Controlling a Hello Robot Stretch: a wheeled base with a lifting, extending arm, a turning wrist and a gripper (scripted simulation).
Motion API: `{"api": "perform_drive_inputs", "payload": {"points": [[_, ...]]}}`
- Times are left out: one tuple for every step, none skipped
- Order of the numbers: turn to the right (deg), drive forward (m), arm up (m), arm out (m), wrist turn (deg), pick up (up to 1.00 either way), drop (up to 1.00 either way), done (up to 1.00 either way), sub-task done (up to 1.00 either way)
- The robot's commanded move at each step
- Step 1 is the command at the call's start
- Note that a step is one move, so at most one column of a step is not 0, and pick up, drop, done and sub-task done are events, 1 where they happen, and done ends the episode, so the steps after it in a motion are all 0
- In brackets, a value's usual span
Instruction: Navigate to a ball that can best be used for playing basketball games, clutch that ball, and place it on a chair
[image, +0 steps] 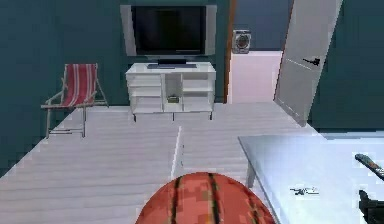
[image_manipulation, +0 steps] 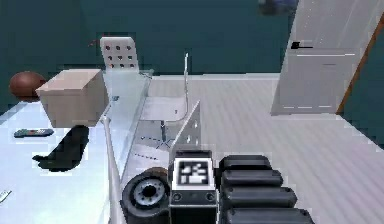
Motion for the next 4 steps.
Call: {"api": "perform_drive_inputs", "payload": {"points": [[0.0, 0.10, 0.00, 0.00, 0.0, 0.00, 0.00, 0.00, 0.00], [45.0, 0.00, 0.00, 0.00, 0.0, 0.00, 0.00, 0.00, 0.00], [45.0, 0.00, 0.00, 0.00, 0.0, 0.00, 0.00, 0.00, 0.00], [45.0, 0.00, 0.00, 0.00, 0.0, 0.00, 0.00, 0.00, 0.00]]}}
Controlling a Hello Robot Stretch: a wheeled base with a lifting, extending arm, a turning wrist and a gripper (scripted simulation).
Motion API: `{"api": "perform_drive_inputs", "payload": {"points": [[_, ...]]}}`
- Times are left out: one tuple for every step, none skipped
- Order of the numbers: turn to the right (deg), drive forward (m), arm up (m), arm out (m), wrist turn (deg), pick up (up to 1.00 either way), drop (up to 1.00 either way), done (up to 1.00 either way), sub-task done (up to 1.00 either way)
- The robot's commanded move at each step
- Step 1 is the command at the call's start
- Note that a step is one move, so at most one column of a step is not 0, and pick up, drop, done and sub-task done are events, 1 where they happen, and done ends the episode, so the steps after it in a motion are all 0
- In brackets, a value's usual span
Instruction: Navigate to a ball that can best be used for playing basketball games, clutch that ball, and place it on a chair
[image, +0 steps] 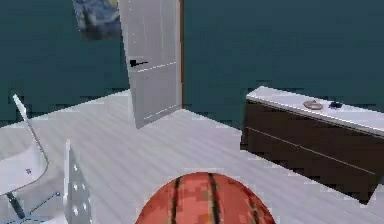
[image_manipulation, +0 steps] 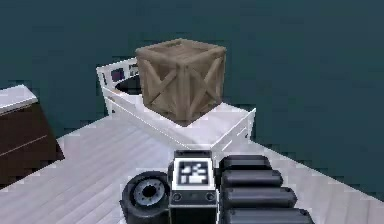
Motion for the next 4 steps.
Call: {"api": "perform_drive_inputs", "payload": {"points": [[30.0, 0.00, 0.00, 0.00, 0.0, 0.00, 0.00, 0.00, 0.00], [-45.0, 0.00, 0.00, 0.00, 0.0, 0.00, 0.00, 0.00, 0.00], [-45.0, 0.00, 0.00, 0.00, 0.0, 0.00, 0.00, 0.00, 0.00], [-45.0, 0.00, 0.00, 0.00, 0.0, 0.00, 0.00, 0.00, 0.00]]}}
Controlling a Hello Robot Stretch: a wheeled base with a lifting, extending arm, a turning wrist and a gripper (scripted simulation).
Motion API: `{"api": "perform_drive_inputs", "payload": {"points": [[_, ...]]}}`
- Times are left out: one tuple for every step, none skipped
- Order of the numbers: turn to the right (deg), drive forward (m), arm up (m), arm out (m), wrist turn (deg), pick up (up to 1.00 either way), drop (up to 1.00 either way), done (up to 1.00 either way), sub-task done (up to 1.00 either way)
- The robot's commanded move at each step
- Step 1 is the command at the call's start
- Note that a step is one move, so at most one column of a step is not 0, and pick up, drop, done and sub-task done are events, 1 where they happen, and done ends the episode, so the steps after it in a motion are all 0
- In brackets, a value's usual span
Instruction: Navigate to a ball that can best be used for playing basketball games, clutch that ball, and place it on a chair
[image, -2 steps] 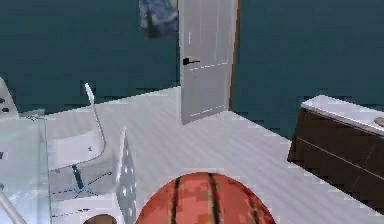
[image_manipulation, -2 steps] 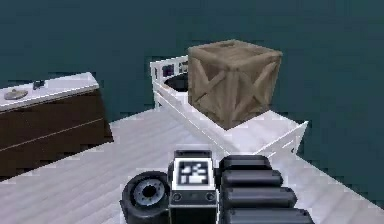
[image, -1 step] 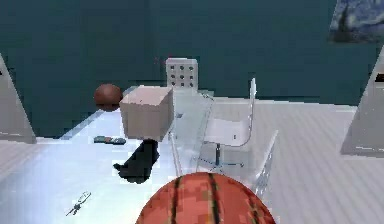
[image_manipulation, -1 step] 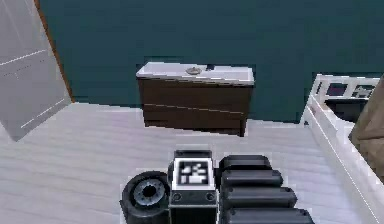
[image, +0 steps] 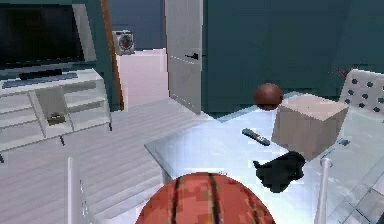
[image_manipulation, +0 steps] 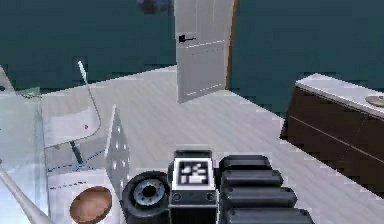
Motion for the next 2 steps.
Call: {"api": "perform_drive_inputs", "payload": {"points": [[-24.0, 0.00, 0.00, 0.00, 0.0, 0.00, 0.00, 0.00, 0.00], [0.0, 0.00, 0.00, 0.48, 0.0, 0.00, 0.00, 0.00, 0.00]]}}
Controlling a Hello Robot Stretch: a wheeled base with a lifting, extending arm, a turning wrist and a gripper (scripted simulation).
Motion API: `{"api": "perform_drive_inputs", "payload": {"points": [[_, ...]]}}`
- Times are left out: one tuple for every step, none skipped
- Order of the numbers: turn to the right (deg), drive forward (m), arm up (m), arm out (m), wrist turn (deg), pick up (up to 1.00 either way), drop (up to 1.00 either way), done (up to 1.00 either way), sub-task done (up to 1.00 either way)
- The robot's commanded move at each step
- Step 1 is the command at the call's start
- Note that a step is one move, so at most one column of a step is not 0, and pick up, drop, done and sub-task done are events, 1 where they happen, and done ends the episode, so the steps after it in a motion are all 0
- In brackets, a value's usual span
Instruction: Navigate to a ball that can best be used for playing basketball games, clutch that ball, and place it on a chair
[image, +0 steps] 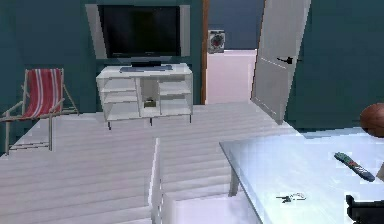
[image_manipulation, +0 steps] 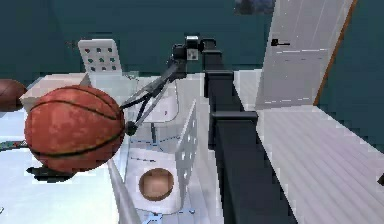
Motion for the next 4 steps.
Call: {"api": "perform_drive_inputs", "payload": {"points": [[0.0, 0.00, 0.00, 0.00, 39.0, 0.00, 0.00, 0.00, 0.00], [0.0, 0.00, -0.30, 0.00, 0.0, 0.00, 0.00, 0.00, 0.00], [0.0, 0.00, -0.50, 0.00, 0.0, 0.00, 0.00, 0.00, 0.00], [0.0, 0.00, 0.00, 0.00, 0.0, 0.00, 1.00, 0.00, 0.00]]}}
